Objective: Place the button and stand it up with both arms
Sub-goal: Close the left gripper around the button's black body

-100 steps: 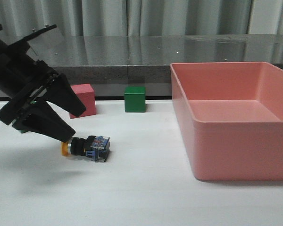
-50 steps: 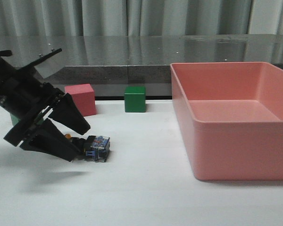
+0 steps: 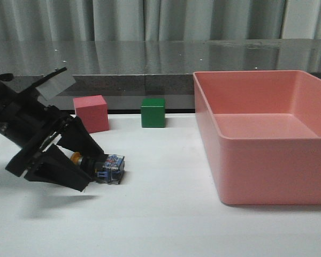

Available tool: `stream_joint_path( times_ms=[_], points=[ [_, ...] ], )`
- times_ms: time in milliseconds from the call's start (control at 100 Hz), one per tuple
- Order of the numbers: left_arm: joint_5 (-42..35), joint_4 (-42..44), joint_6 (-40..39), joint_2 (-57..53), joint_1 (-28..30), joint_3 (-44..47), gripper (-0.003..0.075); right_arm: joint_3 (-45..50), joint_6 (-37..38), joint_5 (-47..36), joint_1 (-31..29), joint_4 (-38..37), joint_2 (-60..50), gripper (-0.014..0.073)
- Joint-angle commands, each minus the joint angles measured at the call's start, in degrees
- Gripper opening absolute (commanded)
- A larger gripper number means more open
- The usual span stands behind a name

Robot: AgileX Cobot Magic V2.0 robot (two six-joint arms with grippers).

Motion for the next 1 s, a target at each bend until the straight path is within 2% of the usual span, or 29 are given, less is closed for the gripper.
stream_joint_path(
  times_ms=[0, 920, 990],
  points=[
    [4.7, -3.1, 0.1, -2.6, 1.0, -1.2, 0.0564, -1.4, -0.1, -3.9, -0.2, 0.6, 0.1, -0.0062],
    [4.1, -2.3, 0.1, -0.4, 1.3, -1.2, 0.0564, -1.4, -0.1, -4.4, -0.2, 0.6, 0.1, -0.0062],
    [4.1, -2.2, 0.1, 0.0, 1.3, -1.2, 0.0542, -1.4, -0.1, -4.4, -0.2, 0.6, 0.1, -0.0062]
  ],
)
